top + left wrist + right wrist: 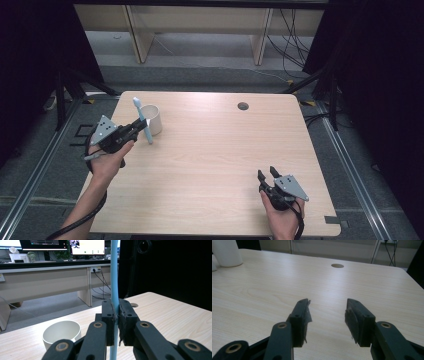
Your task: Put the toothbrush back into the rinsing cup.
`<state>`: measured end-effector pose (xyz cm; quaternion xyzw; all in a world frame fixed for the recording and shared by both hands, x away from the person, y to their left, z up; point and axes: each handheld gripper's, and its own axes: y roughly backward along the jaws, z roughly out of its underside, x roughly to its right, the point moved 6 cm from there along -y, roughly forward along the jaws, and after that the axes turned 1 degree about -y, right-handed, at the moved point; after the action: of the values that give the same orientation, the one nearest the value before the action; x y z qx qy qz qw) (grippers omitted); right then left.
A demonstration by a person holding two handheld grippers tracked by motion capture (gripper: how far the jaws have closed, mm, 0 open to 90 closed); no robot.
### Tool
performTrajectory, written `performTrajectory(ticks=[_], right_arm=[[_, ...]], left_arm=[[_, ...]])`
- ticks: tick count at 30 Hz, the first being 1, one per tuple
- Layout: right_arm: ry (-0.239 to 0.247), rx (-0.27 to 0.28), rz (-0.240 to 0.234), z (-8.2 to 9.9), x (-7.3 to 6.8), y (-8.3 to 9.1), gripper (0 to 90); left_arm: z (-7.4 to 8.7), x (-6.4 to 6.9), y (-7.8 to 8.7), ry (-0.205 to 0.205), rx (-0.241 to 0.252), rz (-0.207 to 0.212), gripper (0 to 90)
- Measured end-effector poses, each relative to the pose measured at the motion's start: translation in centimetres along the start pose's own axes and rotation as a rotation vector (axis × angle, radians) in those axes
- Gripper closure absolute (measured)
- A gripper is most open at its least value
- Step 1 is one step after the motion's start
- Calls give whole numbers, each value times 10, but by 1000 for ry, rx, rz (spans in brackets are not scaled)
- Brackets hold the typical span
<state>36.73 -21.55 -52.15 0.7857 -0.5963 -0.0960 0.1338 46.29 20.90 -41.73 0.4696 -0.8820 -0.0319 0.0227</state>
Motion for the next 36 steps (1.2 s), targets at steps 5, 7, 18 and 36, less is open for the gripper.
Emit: performTrajectory(ticks=[5,7,18,36], right_arm=[[6,9,-1,-1,0,0,541],[-2,11,-1,-1,0,0,541],[10,6,8,0,0,0,541],[-12,5,-16,1,-1,0,541]], left_arm=[[-3,-3,-2,-5,3,-8,838],[-4,-4,-3,-5,7,-11,838],[-9,-11,-11,-27,21,-29,838],[-11,-21,-21,-18,30,-60,838]])
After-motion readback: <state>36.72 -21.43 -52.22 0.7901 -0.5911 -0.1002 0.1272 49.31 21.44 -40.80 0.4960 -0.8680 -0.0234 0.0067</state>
